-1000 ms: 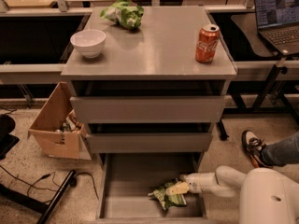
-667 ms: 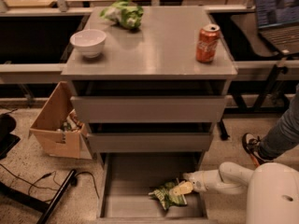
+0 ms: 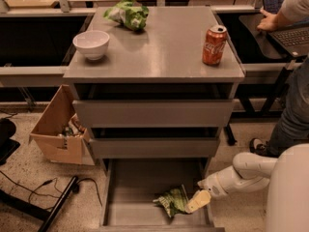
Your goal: Place green jalapeno chip bag into bottom drawer
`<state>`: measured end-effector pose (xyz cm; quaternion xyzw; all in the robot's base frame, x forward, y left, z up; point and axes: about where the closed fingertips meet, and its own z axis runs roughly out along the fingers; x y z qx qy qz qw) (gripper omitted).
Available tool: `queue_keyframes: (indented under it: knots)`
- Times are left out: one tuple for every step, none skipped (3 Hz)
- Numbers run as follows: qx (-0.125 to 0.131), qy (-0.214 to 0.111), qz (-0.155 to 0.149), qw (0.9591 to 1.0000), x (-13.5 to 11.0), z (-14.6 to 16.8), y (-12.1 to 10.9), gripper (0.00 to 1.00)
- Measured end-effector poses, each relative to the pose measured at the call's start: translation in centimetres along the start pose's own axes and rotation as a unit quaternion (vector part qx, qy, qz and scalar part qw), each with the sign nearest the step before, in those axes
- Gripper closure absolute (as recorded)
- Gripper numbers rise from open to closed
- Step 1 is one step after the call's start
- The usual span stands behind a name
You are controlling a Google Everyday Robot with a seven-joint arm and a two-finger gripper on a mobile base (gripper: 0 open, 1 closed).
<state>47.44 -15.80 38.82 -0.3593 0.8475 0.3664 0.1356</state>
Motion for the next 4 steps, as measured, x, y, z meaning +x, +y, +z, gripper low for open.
queue_keyframes:
  knots:
    - [-0.008,0.086,0.02,0.9961,1.3,-3.3,6.0,0.0]
    - [-0.01,0.133,0.055,0.9896,2.6,-6.9,12.5,0.0]
    - [0.008,0.174,0.074,0.9818,2.5,-10.4,19.6,0.0]
    - [0.04,0.202,0.064,0.9764,0.4,-12.5,23.6,0.0]
